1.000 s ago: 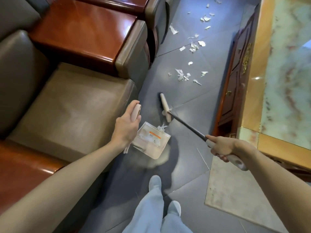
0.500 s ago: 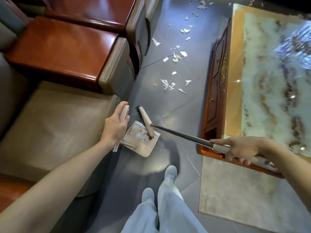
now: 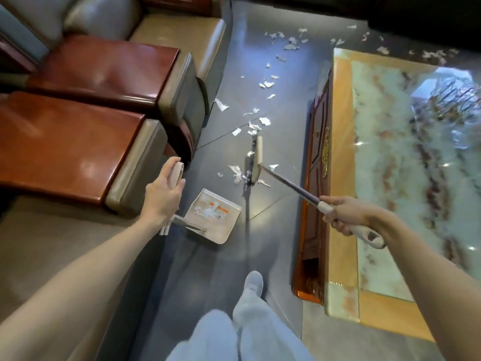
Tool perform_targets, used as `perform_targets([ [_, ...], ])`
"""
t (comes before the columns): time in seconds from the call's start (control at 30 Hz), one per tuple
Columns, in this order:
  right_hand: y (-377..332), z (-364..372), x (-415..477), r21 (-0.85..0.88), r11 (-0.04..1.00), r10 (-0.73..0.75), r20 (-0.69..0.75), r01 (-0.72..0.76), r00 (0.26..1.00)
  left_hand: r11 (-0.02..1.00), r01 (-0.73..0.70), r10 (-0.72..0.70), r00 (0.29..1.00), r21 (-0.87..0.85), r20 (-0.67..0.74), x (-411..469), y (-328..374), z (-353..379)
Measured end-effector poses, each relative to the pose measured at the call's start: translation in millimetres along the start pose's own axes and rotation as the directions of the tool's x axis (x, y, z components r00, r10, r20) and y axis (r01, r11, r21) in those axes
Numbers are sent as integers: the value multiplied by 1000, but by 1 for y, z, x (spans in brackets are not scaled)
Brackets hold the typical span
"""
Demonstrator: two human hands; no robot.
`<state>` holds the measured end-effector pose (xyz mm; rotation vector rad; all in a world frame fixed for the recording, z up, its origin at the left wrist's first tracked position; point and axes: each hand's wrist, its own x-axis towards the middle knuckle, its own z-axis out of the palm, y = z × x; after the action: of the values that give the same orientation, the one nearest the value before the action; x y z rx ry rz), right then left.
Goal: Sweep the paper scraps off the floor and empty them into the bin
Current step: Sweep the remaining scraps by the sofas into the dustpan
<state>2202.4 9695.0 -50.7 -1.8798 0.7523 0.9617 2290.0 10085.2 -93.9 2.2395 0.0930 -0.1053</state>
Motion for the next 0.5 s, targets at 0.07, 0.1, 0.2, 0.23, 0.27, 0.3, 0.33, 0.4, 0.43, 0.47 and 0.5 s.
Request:
perform_targets([
  [0.07, -17, -22, 22, 44, 999, -2, -45, 4, 999, 1000, 1, -1, 1000, 0, -1, 27, 14, 9],
  [0.1, -26, -32, 32, 54, 999, 2, -69, 2, 998, 1000, 6, -6, 1000, -5, 0, 40, 20, 13],
  [0.2, -49, -58, 60, 29, 1000, 12, -134, -8, 991, 1000, 4, -4, 1000, -5, 12, 78, 31, 22],
  [0.23, -56, -63, 69, 17, 1000, 17, -150, -15, 989, 1000, -4, 4, 1000, 1, 17, 90, 34, 23],
  [0.27, -62, -67, 78, 7, 1000, 24, -166, -23, 986, 1000, -11, 10, 1000, 8, 24, 101, 35, 24],
  [0.3, -66, -69, 87, -4, 999, 30, -181, -32, 983, 1000, -14, 14, 999, 16, 36, 111, 36, 25],
  [0.33, -70, -68, 95, -23, 999, 34, -195, -39, 980, 1000, -14, 13, 999, 22, 49, 121, 35, 25],
  [0.4, -78, -60, 112, -82, 994, 47, -203, -65, 978, 1000, -9, 7, 997, 25, 70, 139, 32, 25],
  [0.43, -82, -52, 119, -110, 991, 53, -192, -76, 980, 1000, 2, -3, 997, 23, 76, 147, 30, 25],
  [0.47, -86, -44, 127, -124, 989, 55, -176, -77, 983, 1000, 10, -12, 997, 19, 80, 154, 28, 25],
  [0.5, -90, -35, 134, -128, 989, 56, -154, -76, 986, 1000, 11, -12, 997, 20, 82, 161, 27, 24],
])
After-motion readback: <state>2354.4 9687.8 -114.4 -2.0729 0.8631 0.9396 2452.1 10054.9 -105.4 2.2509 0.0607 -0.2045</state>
